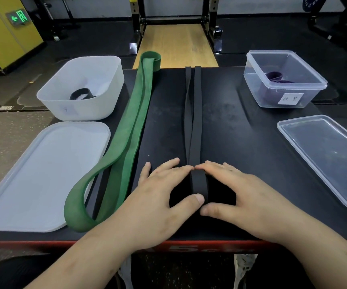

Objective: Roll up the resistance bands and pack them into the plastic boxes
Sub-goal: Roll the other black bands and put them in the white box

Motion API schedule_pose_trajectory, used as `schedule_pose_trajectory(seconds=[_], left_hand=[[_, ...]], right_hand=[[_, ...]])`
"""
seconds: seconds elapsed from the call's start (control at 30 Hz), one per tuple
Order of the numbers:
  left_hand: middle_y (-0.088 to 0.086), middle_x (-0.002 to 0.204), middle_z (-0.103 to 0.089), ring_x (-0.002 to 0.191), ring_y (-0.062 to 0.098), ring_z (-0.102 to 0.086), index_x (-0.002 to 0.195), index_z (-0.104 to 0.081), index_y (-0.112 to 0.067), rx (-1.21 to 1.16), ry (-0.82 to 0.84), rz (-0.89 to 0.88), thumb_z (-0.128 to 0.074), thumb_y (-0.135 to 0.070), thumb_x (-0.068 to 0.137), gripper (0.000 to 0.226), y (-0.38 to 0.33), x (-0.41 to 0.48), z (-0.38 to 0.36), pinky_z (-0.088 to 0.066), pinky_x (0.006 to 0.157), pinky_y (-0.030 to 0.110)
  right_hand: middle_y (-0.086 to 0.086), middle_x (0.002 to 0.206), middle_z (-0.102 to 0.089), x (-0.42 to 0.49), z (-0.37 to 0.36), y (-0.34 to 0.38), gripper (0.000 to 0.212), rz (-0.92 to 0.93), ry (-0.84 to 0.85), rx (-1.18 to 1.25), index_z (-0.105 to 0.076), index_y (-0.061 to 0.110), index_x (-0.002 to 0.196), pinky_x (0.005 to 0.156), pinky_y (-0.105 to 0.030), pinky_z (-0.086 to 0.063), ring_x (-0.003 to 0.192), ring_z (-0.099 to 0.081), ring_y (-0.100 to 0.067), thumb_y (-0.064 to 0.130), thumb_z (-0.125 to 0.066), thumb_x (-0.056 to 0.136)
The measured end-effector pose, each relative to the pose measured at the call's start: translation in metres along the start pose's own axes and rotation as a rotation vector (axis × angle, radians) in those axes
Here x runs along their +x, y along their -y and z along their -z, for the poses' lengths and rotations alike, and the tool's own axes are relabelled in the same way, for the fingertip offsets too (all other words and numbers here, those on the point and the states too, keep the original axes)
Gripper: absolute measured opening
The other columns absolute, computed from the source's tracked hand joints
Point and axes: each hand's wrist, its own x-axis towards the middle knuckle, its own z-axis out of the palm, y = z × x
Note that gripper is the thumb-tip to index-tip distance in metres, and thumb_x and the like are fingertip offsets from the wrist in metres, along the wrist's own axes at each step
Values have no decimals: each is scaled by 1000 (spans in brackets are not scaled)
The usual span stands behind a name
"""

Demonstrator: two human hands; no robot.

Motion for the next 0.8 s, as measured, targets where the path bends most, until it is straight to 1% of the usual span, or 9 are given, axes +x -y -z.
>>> schedule_pose_trajectory(seconds=[0.1, 0.17, 0.23, 0.3, 0.4, 0.53, 0.67, 0.73, 0.8], left_hand=[[-52, 133, -20, 140, -28, 3, 156, -27, -45, -16, 0, -25, -51, -57, 97, 65, 2, -3, 1, 7, 128, 34], [-40, 144, -31, 140, -26, -7, 155, -19, -52, -54, 8, -41, -60, -55, 92, 75, 3, -5, 1, 7, 128, 35], [-32, 151, -36, 143, -22, -13, 150, -16, -58, -47, 8, -44, -69, -52, 87, 83, 4, -5, 0, 7, 127, 37], [-30, 153, -36, 144, -19, -13, 149, -21, -57, -25, -32, -41, -71, -51, 87, 80, 3, -3, -3, 6, 128, 37], [-35, 151, -33, 144, -20, -8, 150, -28, -53, -31, -59, -35, -69, -53, 89, 74, 3, -3, -3, 6, 128, 36], [-66, 127, -17, 144, -22, 1, 150, -34, -52, -28, -11, -62, -67, -60, 88, 70, 1, -10, 1, 8, 126, 31], [-51, 135, -32, 148, -16, 0, 144, -40, -54, -25, -14, -77, -54, -75, 83, 67, -1, -27, -3, 4, 127, 37], [-46, 140, -33, 148, -15, -1, 142, -41, -56, -28, -16, -72, -50, -77, 82, 64, -2, -30, -4, 4, 128, 39], [-51, 140, -29, 147, -17, 0, 136, -40, -61, -52, -3, -62, -49, -77, 81, 58, -4, -29, -3, 5, 127, 38]], right_hand=[[38, 162, -16, 1, 0, -2, 76, 18, -17, 12, -24, 74, 142, 126, -26, -14, 152, 2, 10, 80, -57, 74], [37, 161, -17, 2, 0, -3, 69, 24, -33, 18, -26, 76, 135, 126, -26, -15, 152, 0, 11, 85, -50, 71], [36, 162, -17, 3, 0, -5, 79, 29, -59, 23, -30, 66, 145, 126, -27, -16, 151, -1, 12, 85, -49, 71], [32, 164, -17, 4, -1, -7, 89, 32, -86, 27, -34, 54, 153, 126, -26, -15, 151, -3, 12, 85, -50, 72], [26, 164, -27, 5, -1, -9, 79, 89, -102, 19, -43, 49, 151, 128, -28, -16, 152, -7, 11, 85, -49, 81], [31, 146, -51, -3, -1, -7, 50, 181, -95, 12, -49, 57, 133, 127, -28, -17, 148, -15, 16, 78, -47, 87], [33, 132, -58, -16, -8, -6, 50, 180, -61, 67, -61, 53, 119, 126, -37, -24, 148, -21, 13, 85, -44, 86], [34, 134, -55, -19, -10, -5, 54, 163, -49, 82, -64, 50, 122, 124, -37, -27, 148, -20, 14, 84, -46, 85], [37, 138, -51, -20, -11, -4, 58, 154, -59, 68, -62, 49, 130, 124, -33, -27, 147, -18, 17, 81, -46, 85]])
